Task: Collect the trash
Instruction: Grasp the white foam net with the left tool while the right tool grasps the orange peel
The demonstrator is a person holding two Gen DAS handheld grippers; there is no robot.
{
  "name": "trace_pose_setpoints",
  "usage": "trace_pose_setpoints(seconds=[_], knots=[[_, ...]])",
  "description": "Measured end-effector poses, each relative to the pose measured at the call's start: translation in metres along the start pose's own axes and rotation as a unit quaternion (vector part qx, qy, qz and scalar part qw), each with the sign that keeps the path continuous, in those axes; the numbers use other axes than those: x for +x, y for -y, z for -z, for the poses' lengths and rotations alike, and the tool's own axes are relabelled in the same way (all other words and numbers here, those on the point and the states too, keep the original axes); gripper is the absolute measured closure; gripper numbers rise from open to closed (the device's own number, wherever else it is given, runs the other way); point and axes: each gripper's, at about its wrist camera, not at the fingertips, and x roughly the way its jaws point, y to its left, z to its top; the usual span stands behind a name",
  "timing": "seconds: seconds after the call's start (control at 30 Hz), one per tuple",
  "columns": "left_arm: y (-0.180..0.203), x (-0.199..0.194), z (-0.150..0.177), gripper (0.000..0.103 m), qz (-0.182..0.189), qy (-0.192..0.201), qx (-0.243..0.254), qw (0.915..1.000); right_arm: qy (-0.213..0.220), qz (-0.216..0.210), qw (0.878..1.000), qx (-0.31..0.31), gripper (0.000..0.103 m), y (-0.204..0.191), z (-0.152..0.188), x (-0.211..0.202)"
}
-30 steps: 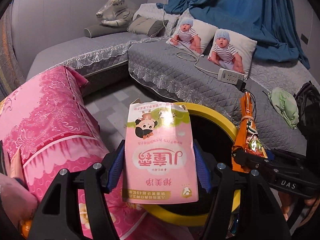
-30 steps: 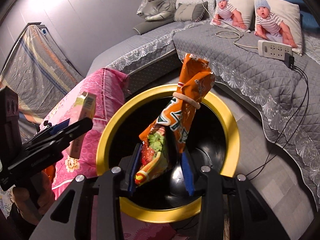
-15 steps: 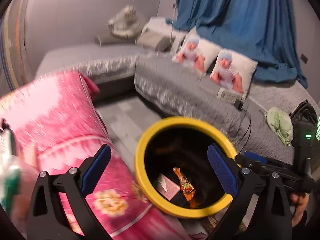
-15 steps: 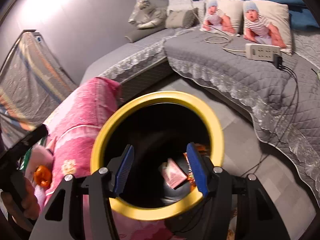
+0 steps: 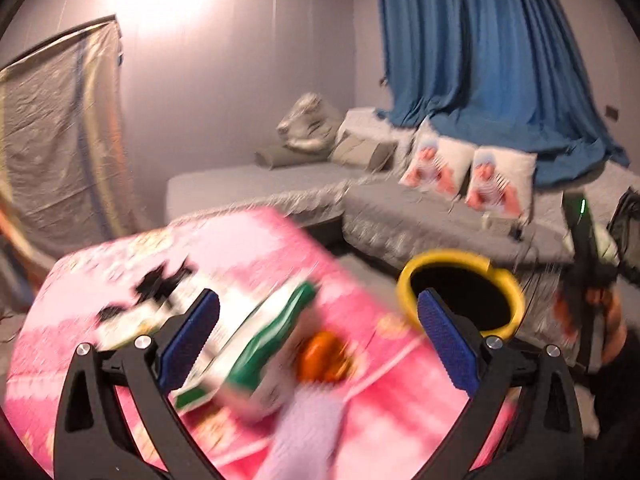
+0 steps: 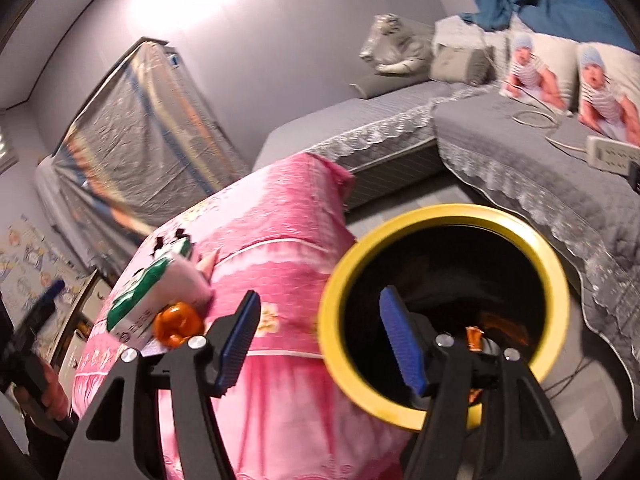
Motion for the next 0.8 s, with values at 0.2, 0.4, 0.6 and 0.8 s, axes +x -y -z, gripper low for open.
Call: trace_pose_setpoints(seconds=[0.2,0.4,0.6,0.8], knots=[[-0.024,0.005,0.06,0.008,-0.007,-0.092,0.005,0.9957,-0.015,-0.02,0.999,-0.026,0.044,-0.033,0.002,0.015],[-0.035,0.029,0.098,0.008,0.02,-0.151,-0.027,0.9879,-0.02,-0.033,0.998,-0.043,0.044,-0.058,0.006,0.02],[-0.03,0.05,0.111,0.011,0.027,-0.179,-0.037,0.9828,-0.016,-0.034,0.997,-0.063,0.041,-0.067,0.009,0.014],[-0.027,0.056,0.114,0.078,0.03,-0.196,-0.038,0.9793,-0.04,-0.062,0.988,-0.135,0.04,-0.095,0.016,0.029]])
